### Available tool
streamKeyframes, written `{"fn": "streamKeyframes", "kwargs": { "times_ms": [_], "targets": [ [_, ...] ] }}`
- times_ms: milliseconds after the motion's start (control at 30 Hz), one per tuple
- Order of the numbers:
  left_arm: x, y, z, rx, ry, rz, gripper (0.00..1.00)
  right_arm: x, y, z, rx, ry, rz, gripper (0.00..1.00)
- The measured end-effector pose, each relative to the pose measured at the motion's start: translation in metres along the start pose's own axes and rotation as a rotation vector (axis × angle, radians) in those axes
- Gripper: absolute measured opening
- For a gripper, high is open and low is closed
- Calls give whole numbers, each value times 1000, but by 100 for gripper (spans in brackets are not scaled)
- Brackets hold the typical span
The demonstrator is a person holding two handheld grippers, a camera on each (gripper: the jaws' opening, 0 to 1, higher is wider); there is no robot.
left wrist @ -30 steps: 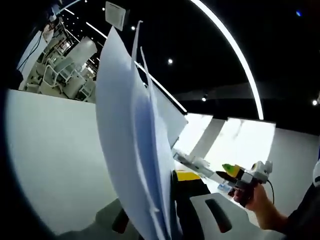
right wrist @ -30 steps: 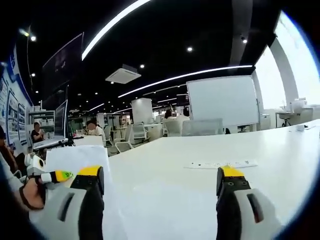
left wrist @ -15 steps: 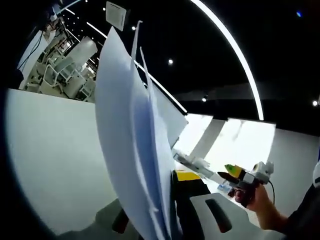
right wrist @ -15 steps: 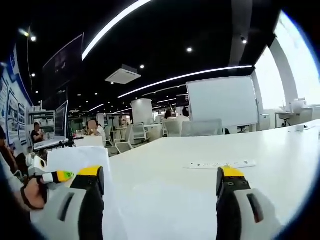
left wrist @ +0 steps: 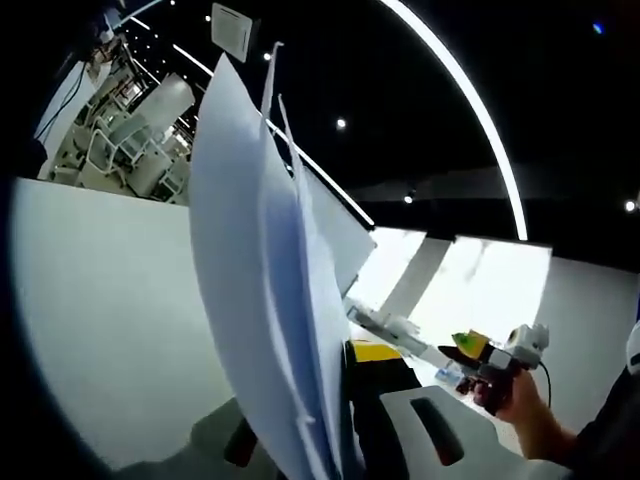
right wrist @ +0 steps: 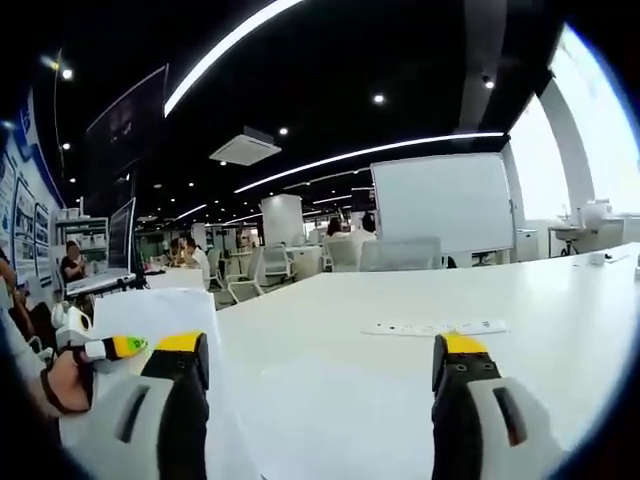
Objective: Organize the stack of printing papers by aligning and flattening the scattered papers on the table
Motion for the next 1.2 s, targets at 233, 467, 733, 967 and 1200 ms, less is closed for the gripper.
{"fn": "streamKeyframes", "kwargs": {
  "times_ms": [233, 467, 733, 967, 1200],
  "targets": [
    [0, 0, 1, 1, 0, 0, 8, -5, 3, -5, -8, -11, -5, 87],
    [0, 0, 1, 1, 0, 1, 8, -11, 7, -11, -19, -23, -5, 87],
    [0, -1, 2, 1, 1, -1, 8, -13, 13, -17, -36, -28, -1, 87],
    [0, 0, 2, 1, 2, -3, 8, -18, 17, -22, -47, -33, 6, 87],
    [0, 0, 2, 1, 2, -2, 8, -22, 20, -25, -53, -42, 10, 87]
  ]
}}
Point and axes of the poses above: the point that each gripper's makers call its tool centre point, and the gripper's own axes: z roughly forward along the fingers, y roughly to its right, x roughly out of its top, the point moved 7 cm from there along -z, roughly backward along the fingers, and after that the axes turned 9 degrees about -z, right-handed, at the moved point
